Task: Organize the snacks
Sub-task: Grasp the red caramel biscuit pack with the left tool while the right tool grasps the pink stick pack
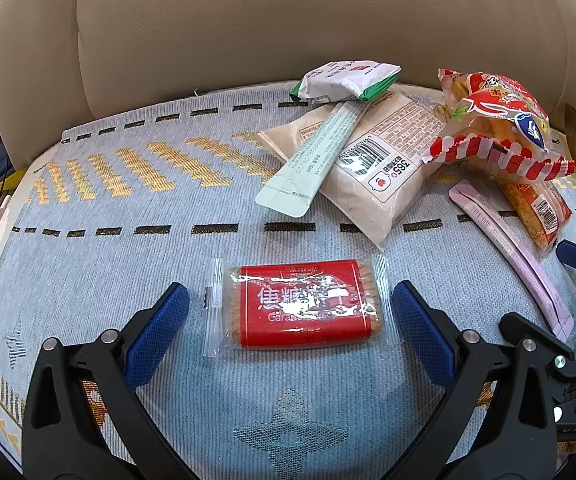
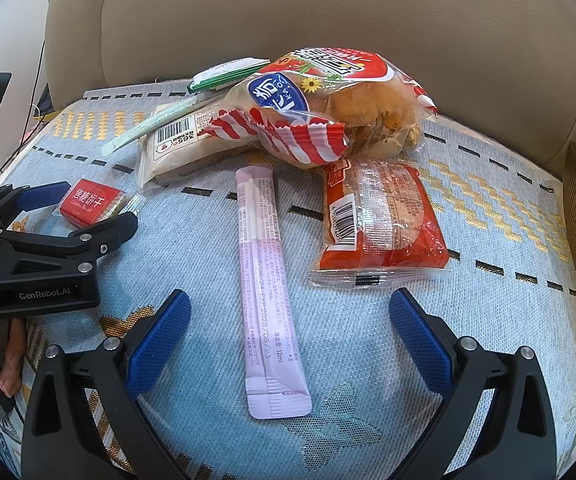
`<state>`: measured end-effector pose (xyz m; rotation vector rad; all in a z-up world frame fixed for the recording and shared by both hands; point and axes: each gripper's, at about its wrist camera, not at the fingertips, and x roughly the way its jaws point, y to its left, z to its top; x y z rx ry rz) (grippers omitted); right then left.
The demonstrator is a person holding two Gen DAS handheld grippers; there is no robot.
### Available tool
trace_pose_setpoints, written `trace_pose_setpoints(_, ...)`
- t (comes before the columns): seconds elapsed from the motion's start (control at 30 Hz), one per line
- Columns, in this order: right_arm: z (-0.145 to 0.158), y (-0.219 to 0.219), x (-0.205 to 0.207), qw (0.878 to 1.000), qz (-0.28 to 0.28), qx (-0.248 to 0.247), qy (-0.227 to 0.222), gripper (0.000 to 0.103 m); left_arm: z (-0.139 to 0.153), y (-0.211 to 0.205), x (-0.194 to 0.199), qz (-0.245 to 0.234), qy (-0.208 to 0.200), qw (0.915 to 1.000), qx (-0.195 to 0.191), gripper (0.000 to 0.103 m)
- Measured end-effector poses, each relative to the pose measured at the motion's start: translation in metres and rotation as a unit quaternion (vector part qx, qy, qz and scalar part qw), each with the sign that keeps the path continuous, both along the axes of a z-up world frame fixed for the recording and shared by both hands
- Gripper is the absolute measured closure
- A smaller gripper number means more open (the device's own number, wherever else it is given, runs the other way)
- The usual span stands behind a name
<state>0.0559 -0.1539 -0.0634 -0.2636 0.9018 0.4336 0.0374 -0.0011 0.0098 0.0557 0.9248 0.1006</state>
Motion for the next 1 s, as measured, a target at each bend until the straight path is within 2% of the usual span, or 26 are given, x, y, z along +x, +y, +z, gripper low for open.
trace_pose_setpoints(0.4,0.001,-0.001,0.000,1.000,0.015,0.000,0.000,0.006,0.000,0.000,0.000,0.000,0.001,1.0000,-0.001,0.003)
trace_pose_setpoints(0.47,0.005,-0.004,-0.003,1.000,0.020,-0.005,-0.012,0.024,0.000,0.000,0.000,0.000,0.001,1.0000,-0.002,0.003)
trace_pose_setpoints(0.53,0.008,-0.002,-0.008,0.999,0.034,-0.010,-0.024,0.054,0.000,-0.001,-0.001,0.000,0.000,1.0000,-0.002,0.003)
trace_pose_setpoints(0.6,0.009,0.005,-0.012,0.998,0.053,-0.022,-0.033,0.068,0.000,0.000,0.000,0.000,0.000,1.0000,-0.003,0.003)
trace_pose_setpoints(0.7,0.008,0.019,-0.019,0.995,0.074,-0.047,-0.050,0.081,0.003,0.003,-0.003,-0.001,-0.004,0.9999,-0.009,0.003)
trace_pose_setpoints(0.83,0.008,0.021,-0.016,0.995,0.074,-0.040,-0.047,0.083,0.006,0.005,-0.008,0.001,-0.009,0.9999,-0.014,0.007)
trace_pose_setpoints(0.93,0.008,0.021,-0.013,0.996,0.071,-0.029,-0.041,0.083,0.009,0.007,-0.014,0.011,-0.018,0.9997,-0.012,0.020)
trace_pose_setpoints(0.97,0.009,0.020,-0.014,0.996,0.071,-0.029,-0.042,0.083,0.010,0.008,-0.016,0.011,-0.022,0.9996,-0.014,0.028)
trace_pose_setpoints(1.0,0.009,0.020,-0.016,0.996,0.071,-0.031,-0.043,0.083,0.011,0.008,-0.017,0.013,-0.024,0.9996,-0.012,0.030)
